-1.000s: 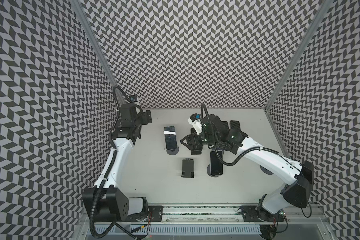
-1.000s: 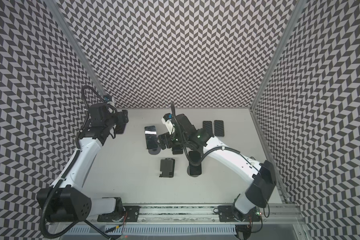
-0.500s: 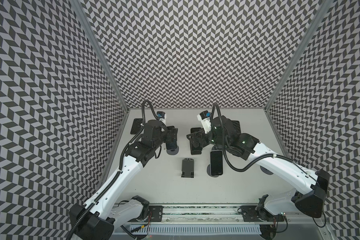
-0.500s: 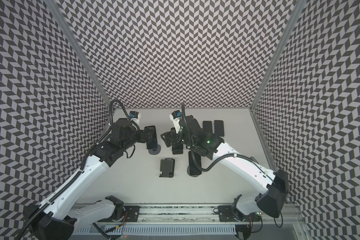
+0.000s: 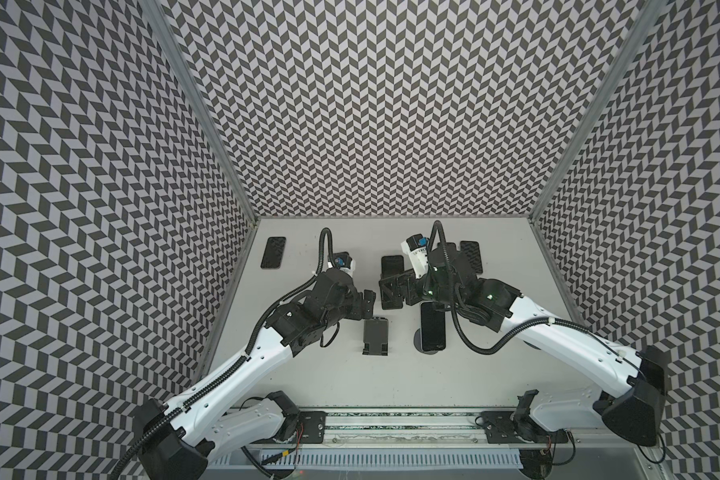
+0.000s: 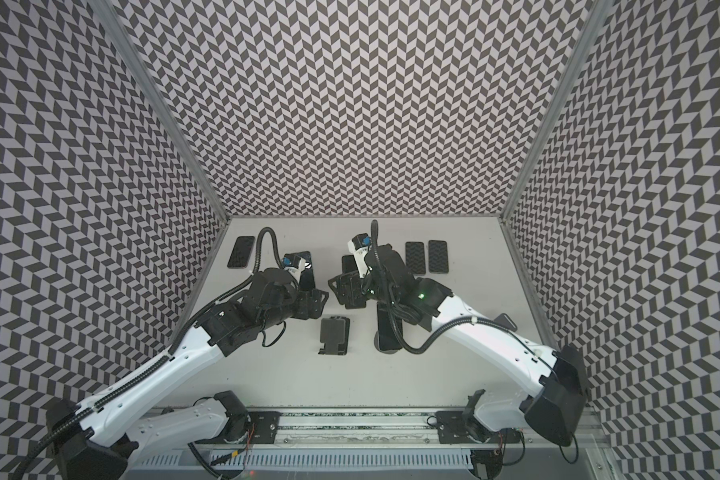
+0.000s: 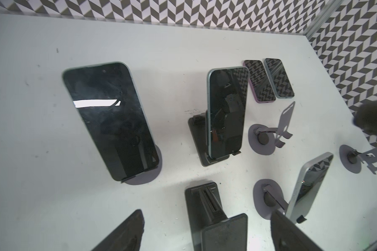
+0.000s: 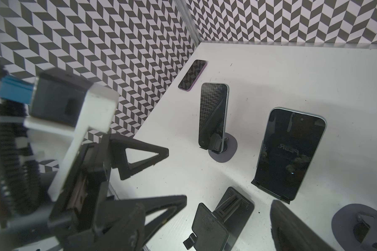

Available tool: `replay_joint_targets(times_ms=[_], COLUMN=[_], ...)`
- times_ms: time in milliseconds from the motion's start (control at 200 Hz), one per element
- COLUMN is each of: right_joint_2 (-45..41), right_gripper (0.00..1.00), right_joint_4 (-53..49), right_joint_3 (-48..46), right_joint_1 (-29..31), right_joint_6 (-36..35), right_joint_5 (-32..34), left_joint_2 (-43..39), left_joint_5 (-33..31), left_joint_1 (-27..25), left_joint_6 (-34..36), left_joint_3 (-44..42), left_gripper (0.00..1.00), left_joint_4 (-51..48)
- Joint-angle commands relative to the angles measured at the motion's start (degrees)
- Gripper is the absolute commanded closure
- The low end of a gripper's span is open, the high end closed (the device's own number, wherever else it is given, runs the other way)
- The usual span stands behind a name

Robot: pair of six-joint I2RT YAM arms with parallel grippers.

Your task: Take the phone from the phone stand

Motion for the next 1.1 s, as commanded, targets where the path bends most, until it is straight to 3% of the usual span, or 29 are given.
replay_joint_targets(times_ms=[0,340,756,1096], right_joint_2=[-2.21,-10.69,-14.44,-12.13], right_gripper=[0.12,0.12,0.12,0.1], right_joint_4=[3.77,5.52,2.63,2.91], right_joint_3=[-2.66,-10.7,-14.48,-13.65], right_joint_1=[-0.34,-0.34,-0.34,-0.35], right_joint_6=[4.35,8.61,9.02,7.88], right_joint_5=[-1.57,2.97,5.04,4.39], left_joint_2=[-1.06,-1.03,4.21,8.57], left_joint_5=[-1.53,-5.24,-8.21,-8.47], left_joint_1=[-3.32,-10.27,-13.71,-13.9], left_joint_6=[-6.34,-13.09,-14.06,-13.91], left_joint_3=[-2.3,-6.99,-7.28,-6.43], left_gripper=[0.08,0.08,0.08,0.06], left_joint_4=[-0.71,-0.86,-0.18,1.38])
